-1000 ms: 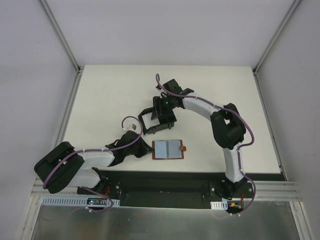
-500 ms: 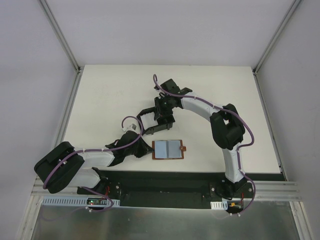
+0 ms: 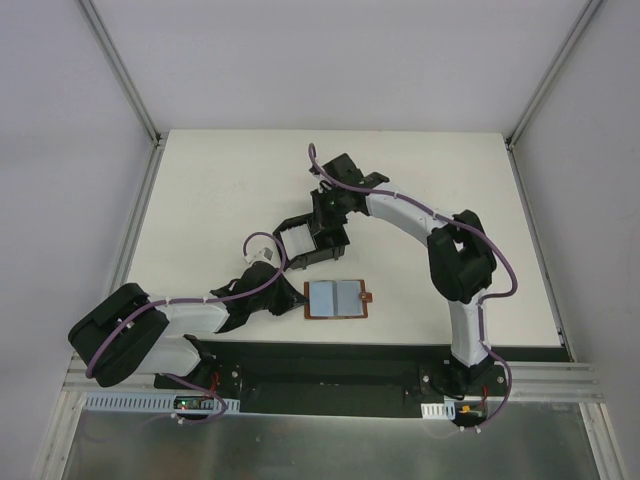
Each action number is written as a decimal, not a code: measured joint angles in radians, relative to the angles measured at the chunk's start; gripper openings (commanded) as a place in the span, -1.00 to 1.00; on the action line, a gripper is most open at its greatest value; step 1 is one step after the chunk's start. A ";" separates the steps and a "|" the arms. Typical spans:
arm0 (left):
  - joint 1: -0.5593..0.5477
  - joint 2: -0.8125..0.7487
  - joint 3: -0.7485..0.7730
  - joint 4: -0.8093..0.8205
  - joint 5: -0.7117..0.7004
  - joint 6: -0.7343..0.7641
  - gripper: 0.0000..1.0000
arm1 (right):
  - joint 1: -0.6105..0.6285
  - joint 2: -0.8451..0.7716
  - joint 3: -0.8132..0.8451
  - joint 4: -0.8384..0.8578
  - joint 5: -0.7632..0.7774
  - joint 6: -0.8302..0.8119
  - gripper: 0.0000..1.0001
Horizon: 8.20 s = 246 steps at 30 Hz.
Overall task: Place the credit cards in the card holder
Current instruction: Pick up the credit card from the storage box, then insert the credit card into the card slot.
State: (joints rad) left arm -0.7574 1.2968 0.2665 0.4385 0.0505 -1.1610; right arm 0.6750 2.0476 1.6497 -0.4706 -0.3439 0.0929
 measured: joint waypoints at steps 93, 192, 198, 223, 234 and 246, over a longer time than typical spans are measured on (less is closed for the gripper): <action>0.006 0.016 0.026 -0.028 0.020 0.027 -1.00 | -0.181 -0.093 -0.264 0.146 -0.075 -0.008 -0.15; 0.006 0.063 -0.001 0.068 0.081 -0.007 -1.00 | 0.223 -0.845 -1.104 0.486 0.389 0.461 -1.00; 0.006 0.077 -0.020 0.116 0.090 -0.036 -1.00 | 0.214 -0.844 -1.180 0.626 0.375 0.529 -1.00; 0.005 0.086 -0.028 0.135 0.099 -0.055 -1.00 | 0.126 -0.829 -1.238 0.736 0.268 0.577 -1.00; 0.005 0.106 -0.027 0.157 0.105 -0.055 -1.00 | 0.091 -0.783 -1.275 0.809 0.203 0.589 -0.99; 0.005 0.107 -0.027 0.158 0.105 -0.055 -1.00 | 0.086 -0.757 -1.306 0.872 0.190 0.644 -0.99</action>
State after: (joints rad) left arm -0.7528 1.4036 0.2398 0.5964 0.1558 -1.2163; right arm 0.7609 1.2903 0.3439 0.4015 -0.1543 0.7372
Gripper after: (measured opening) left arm 0.006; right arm 0.008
